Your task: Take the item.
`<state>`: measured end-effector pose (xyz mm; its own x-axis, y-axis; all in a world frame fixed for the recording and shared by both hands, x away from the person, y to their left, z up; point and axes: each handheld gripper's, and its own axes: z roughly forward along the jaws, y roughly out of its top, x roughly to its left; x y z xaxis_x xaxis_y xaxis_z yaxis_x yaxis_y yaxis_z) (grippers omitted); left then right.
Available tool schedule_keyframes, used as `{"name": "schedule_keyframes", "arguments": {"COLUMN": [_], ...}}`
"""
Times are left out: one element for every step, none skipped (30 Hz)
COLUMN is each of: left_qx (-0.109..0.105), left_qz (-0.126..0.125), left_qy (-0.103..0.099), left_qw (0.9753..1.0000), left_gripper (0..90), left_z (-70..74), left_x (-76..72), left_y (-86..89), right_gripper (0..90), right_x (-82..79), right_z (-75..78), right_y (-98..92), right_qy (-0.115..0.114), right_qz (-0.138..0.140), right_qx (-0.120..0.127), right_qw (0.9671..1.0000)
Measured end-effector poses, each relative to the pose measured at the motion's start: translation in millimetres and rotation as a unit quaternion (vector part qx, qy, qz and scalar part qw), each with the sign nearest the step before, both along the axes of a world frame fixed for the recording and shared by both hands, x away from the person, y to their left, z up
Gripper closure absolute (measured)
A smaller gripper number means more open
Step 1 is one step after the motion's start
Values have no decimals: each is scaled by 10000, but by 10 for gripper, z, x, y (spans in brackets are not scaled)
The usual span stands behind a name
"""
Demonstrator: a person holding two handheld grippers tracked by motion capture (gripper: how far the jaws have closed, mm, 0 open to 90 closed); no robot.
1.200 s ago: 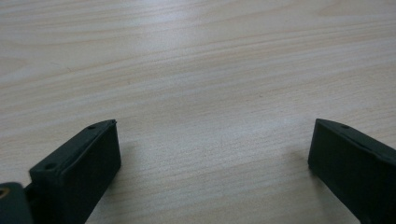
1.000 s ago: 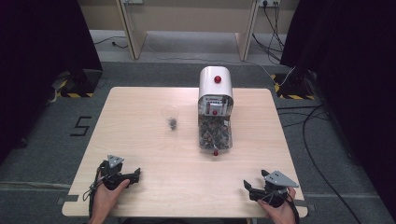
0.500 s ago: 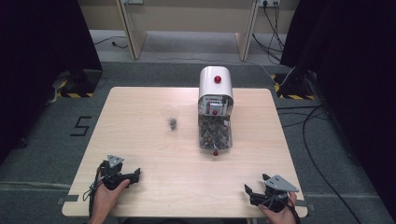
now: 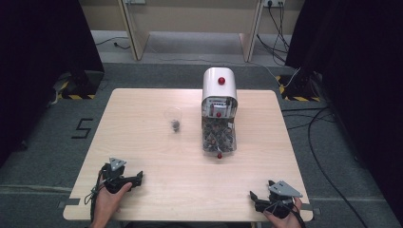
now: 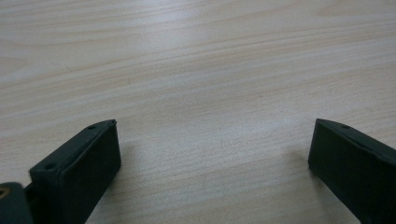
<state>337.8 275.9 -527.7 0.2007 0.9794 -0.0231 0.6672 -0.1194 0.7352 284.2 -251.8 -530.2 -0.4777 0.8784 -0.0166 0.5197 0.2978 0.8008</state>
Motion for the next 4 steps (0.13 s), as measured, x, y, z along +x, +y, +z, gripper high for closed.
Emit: {"name": "schedule_keyframes", "arguments": {"left_qx": [-1,0,-1,-1], "left_qz": [2,1,1,1], "left_qy": [0,1,0,0], "left_qw": [10000,10000,10000,10000], "left_gripper": [18,18,18,18], "left_z": [0,0,0,0], "left_x": [0,0,0,0], "left_y": [0,0,0,0], "right_gripper": [153,153,153,153], "right_x": [0,0,1,2], "right_z": [-1,-2,-1,0], "right_y": [-2,-3,-3,-2], "right_qy": [3,0,3,7], "right_qz": [-1,3,3,5], "right_qx": [7,6,5,8], "right_qw": [10000,10000,10000,10000]}}
